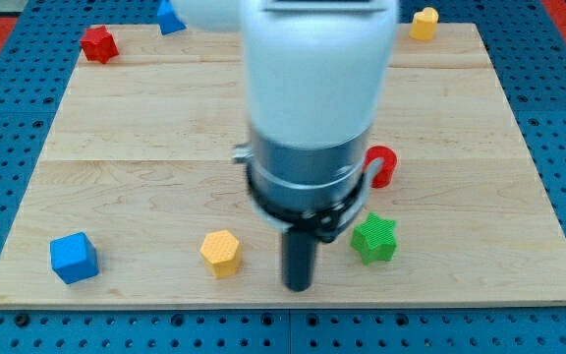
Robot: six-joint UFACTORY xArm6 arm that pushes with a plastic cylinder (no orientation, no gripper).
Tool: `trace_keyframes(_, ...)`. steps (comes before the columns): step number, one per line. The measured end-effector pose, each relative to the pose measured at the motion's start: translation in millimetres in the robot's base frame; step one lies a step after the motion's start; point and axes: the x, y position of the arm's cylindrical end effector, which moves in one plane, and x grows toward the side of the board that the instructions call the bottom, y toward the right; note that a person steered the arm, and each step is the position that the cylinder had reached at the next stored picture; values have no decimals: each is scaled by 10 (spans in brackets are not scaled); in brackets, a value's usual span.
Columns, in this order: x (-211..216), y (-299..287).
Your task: Slide the blue cube slightly right
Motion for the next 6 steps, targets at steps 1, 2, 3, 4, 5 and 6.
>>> trace_keyframes(1,60,-513)
trace_keyframes(2,177,-676)
trace_keyframes(3,171,-1136)
trace_keyframes(4,175,-1793)
trace_keyframes(5,157,-2116)
trace_keyframes(6,43,-2410)
